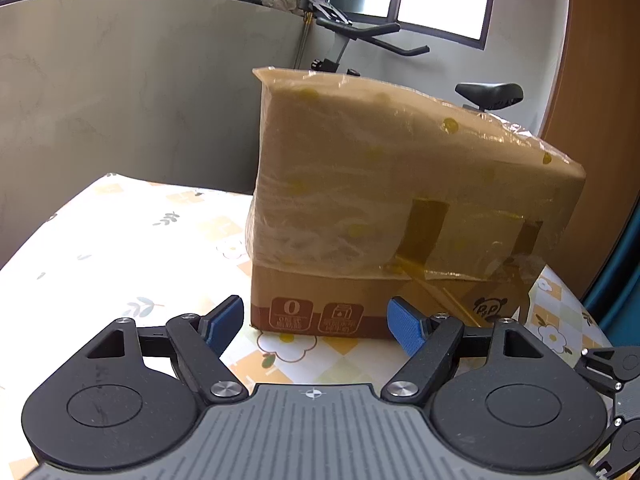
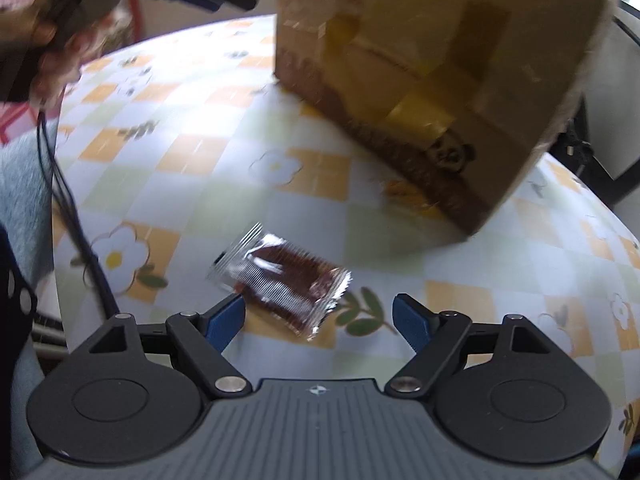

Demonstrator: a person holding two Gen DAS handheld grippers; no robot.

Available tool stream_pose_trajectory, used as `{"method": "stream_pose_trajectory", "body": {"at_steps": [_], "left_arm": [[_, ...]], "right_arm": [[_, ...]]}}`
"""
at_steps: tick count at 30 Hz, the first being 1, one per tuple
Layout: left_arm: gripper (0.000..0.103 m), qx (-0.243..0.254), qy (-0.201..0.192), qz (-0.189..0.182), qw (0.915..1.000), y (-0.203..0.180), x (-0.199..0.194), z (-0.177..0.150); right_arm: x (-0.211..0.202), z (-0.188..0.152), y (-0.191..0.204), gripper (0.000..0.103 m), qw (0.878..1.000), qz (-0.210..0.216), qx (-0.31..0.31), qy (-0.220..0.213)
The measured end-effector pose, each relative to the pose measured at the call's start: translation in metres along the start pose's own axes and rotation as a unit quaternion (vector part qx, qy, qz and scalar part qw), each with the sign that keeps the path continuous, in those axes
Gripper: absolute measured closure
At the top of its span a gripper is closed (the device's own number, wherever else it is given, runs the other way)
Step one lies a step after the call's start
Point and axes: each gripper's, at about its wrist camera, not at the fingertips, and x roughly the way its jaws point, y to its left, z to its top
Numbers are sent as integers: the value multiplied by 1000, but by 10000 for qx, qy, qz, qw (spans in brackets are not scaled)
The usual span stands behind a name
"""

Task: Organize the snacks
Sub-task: 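Grasp the brown sauce sachet with right tool while left tool grasps nut packet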

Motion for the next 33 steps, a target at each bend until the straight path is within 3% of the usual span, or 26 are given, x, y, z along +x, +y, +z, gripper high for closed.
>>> {"method": "stream_pose_trajectory", "body": {"at_steps": [7, 10, 12, 14, 19, 24, 26, 33], "left_arm": [[22, 34, 111, -4, 9999, -2, 2, -5], [22, 10, 145, 13, 9999, -1, 1, -7], [22, 15, 188, 29, 9998, 0, 3, -8], [22, 27, 244, 41, 9997, -1, 4, -10], [22, 79, 318, -34, 9995, -6, 9, -12], [25, 182, 424, -468, 9978, -22, 22, -17], [33, 292, 530, -714, 9956, -33, 31, -19], [43, 1207, 800, -1375, 9799, -91, 68, -25]], "right_arm": [[17, 10, -1, 21, 9996, 151, 37, -232], [22, 11, -10, 30, 9982, 464, 269, -277], [21, 10, -12, 36, 9977, 442, 351, -369], [20, 10, -13, 50, 9969, 495, 428, -438], [17, 5, -12, 57, 9953, 405, 592, -652], [15, -6, -26, 57, 9908, -192, 1044, -839], [14, -11, -32, 57, 9870, -395, 1260, -914], [15, -19, -48, 57, 9756, -649, 1761, -1142]]}}
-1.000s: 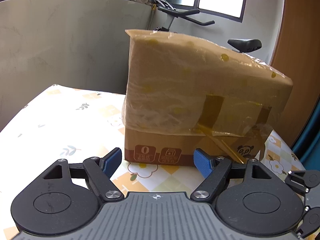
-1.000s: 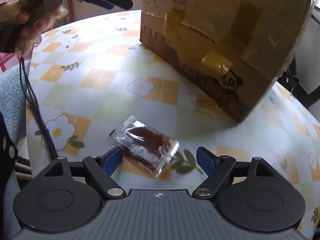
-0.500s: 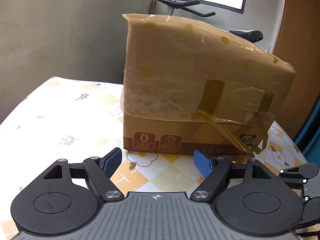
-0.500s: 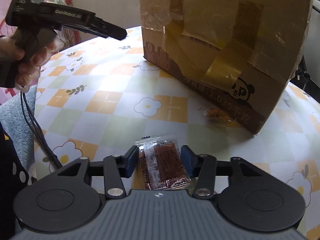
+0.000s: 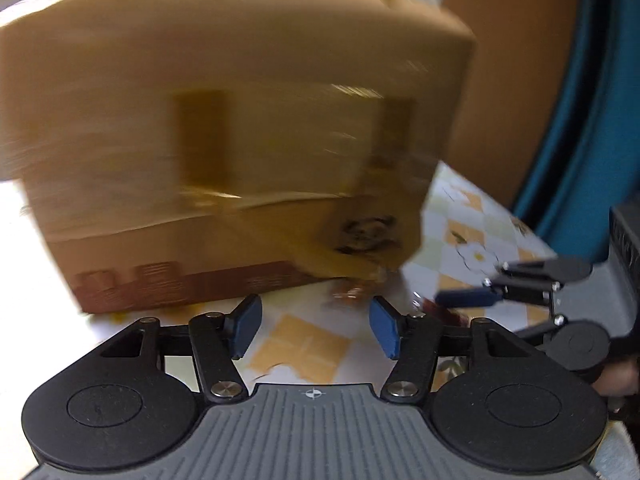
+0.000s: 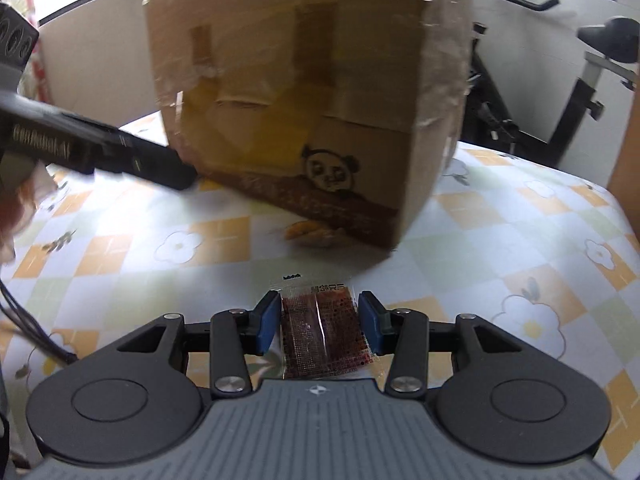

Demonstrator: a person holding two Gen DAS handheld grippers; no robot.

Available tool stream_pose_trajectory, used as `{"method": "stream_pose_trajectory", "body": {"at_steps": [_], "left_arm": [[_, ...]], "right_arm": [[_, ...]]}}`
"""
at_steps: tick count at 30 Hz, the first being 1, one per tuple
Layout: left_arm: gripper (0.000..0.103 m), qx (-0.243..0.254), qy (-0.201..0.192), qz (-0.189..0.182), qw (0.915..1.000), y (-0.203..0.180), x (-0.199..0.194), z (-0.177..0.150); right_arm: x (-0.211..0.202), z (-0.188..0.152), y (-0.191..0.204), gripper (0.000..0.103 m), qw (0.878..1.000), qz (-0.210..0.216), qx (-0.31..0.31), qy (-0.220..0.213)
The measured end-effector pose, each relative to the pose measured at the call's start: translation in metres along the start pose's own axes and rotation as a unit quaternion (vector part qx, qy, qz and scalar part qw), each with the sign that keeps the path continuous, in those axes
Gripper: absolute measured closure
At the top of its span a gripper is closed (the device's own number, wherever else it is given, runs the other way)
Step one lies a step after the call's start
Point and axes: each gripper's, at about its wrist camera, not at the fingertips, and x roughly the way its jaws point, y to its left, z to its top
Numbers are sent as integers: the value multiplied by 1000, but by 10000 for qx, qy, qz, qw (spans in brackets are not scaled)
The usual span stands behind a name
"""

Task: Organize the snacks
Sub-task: 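Grasp the brown sauce sachet with right tool while left tool grasps nut packet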

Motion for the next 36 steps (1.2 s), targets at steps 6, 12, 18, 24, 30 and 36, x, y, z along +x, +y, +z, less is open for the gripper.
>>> {"method": "stream_pose_trajectory", "body": {"at_steps": [6, 12, 18, 24, 30, 36], "left_arm": [[55, 386, 367, -178, 9984, -18, 40, 8], [56, 441, 416, -225, 9979, -23, 62, 14], [65, 535, 564, -290, 9966, -34, 79, 12], [79, 623, 675, -251, 9955, -39, 74, 1], [79, 345, 784, -228, 9961, -30, 54, -18], [73, 205, 755, -145, 9968, -26, 53, -22]], "right_arm": [[-4, -1, -17, 57, 9986, -148, 499, -134], [-7, -1, -18, 57, 9985, -66, 515, -176], [-8, -3, -19, 57, 9982, -36, 568, -184], [-8, -3, -19, 57, 9981, -31, 580, -192], [-8, -2, -19, 57, 9982, -13, 572, -186], [-8, -2, -19, 57, 9982, -15, 569, -187]]}}
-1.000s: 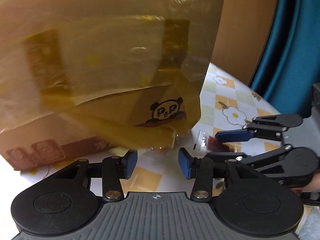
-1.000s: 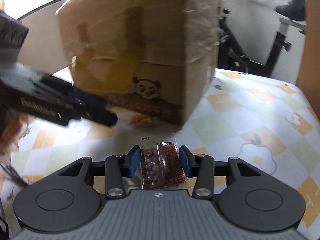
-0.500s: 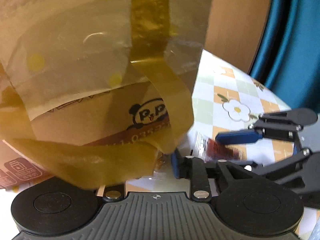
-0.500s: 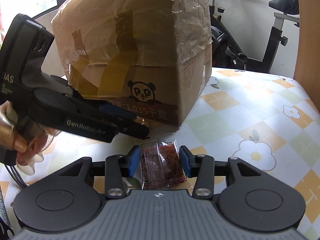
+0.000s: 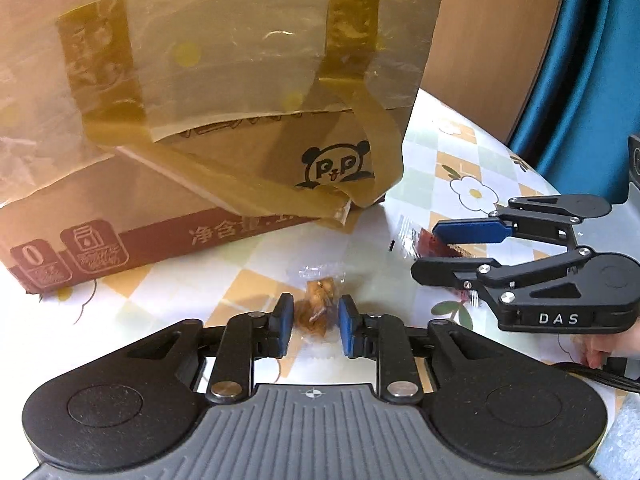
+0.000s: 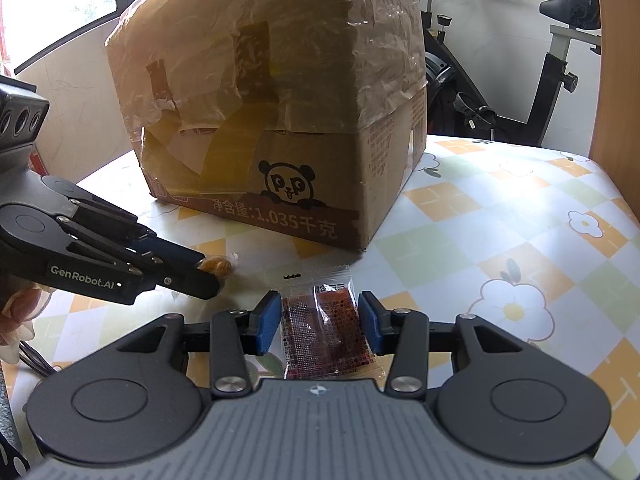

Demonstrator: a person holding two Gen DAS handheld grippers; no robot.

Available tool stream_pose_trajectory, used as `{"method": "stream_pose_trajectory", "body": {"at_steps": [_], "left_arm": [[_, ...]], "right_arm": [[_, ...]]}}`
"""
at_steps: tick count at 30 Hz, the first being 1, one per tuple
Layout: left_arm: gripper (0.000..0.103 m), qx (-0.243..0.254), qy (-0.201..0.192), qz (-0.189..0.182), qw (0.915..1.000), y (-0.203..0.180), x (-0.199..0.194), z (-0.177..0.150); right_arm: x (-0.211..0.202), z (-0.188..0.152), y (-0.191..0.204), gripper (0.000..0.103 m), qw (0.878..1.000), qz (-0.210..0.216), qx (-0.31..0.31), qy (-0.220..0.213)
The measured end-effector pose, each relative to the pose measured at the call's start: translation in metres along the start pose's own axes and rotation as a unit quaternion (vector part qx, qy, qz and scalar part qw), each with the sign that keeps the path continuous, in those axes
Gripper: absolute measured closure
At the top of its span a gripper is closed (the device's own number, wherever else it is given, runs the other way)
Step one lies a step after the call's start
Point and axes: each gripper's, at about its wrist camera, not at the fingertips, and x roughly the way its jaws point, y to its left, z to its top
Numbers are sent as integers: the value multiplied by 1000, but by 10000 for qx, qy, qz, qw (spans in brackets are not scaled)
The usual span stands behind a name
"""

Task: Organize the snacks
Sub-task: 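Grasp the brown sauce sachet with right tool while left tool grasps nut packet, then lift the sachet and nut packet and carry them over the bin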

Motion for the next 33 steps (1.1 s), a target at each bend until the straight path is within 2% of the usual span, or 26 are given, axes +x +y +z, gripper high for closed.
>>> {"method": "stream_pose_trajectory", "body": {"at_steps": [2, 7, 10, 11, 19, 26, 33], "left_arm": [[68, -10, -28, -19, 10000, 4, 0, 2], [69, 68, -113, 44, 9999, 2, 3, 5], [85, -75, -132, -8, 9999, 4, 1, 1], [85, -167, -171, -35, 9997, 5, -2, -1], [85, -403, -570, 110, 9975, 12, -40, -28], [85, -720, -918, 252, 9929, 32, -70, -29], [85, -913, -1379, 318, 9857, 47, -111, -29]], "right_arm": [[0, 0, 0, 57, 10000, 1, 1, -1], [0, 0, 1, 57, 10000, -15, -22, 3], [1, -1, 3, 57, 10000, -43, -63, 5], [1, -1, 3, 57, 10000, -52, -77, 2], [-3, -2, 4, 57, 9998, -48, -144, -134], [-14, -1, 13, 57, 9991, -129, -319, -235], [-45, 8, 40, 57, 9979, 159, -383, -489]]}}
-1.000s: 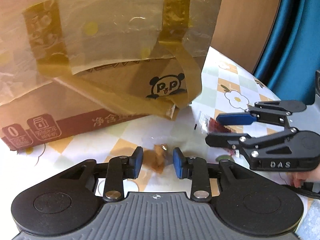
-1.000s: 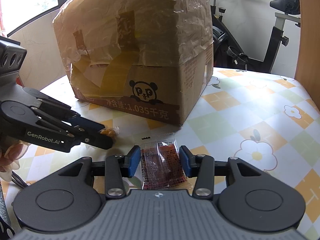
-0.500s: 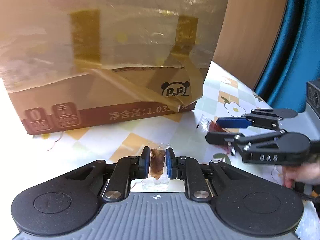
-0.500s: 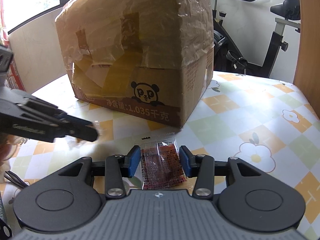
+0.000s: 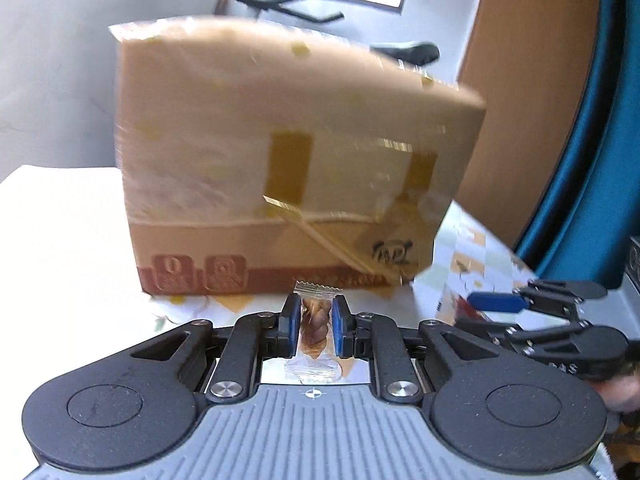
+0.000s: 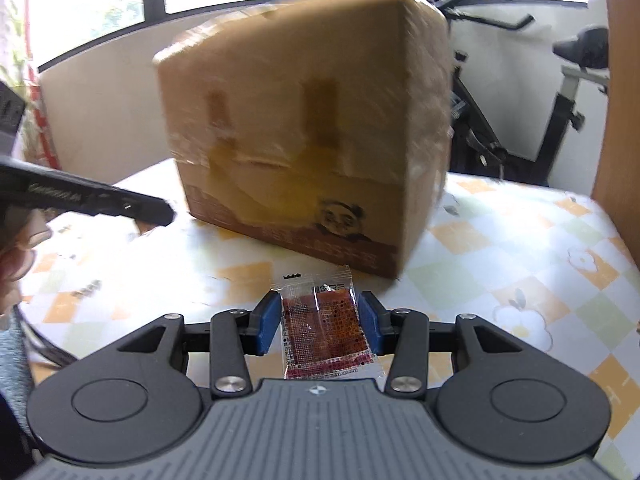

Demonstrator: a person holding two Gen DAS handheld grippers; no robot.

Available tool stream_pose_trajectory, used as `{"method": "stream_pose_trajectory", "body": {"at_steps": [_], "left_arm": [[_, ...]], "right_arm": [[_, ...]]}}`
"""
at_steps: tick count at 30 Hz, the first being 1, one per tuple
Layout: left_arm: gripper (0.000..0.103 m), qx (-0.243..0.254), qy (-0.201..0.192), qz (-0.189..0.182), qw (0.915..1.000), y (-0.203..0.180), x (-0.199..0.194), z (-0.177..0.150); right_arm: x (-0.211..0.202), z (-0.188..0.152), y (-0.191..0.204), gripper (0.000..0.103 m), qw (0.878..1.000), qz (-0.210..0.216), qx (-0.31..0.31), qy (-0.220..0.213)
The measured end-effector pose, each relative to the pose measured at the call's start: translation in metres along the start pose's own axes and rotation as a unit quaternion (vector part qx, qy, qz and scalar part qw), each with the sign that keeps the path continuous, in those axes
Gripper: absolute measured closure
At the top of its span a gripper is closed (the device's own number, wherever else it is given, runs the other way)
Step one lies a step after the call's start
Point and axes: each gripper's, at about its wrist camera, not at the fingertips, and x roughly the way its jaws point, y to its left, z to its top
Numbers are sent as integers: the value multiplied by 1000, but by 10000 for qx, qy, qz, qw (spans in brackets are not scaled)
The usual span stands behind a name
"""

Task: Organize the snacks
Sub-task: 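Lift the sachet and nut packet and carry them over the bin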

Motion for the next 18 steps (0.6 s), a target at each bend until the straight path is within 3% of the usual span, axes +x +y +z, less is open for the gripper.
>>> {"method": "stream_pose_trajectory", "body": {"at_steps": [11, 18], "left_arm": [[85, -139, -963, 11, 9953, 18, -57, 54], [85, 127, -1518, -31, 9883, 22, -64, 118]], "right_arm": [[-34, 82, 41, 57, 9924, 458, -459, -1042], [-7, 159, 35, 57, 9868, 290, -614, -1469]]}}
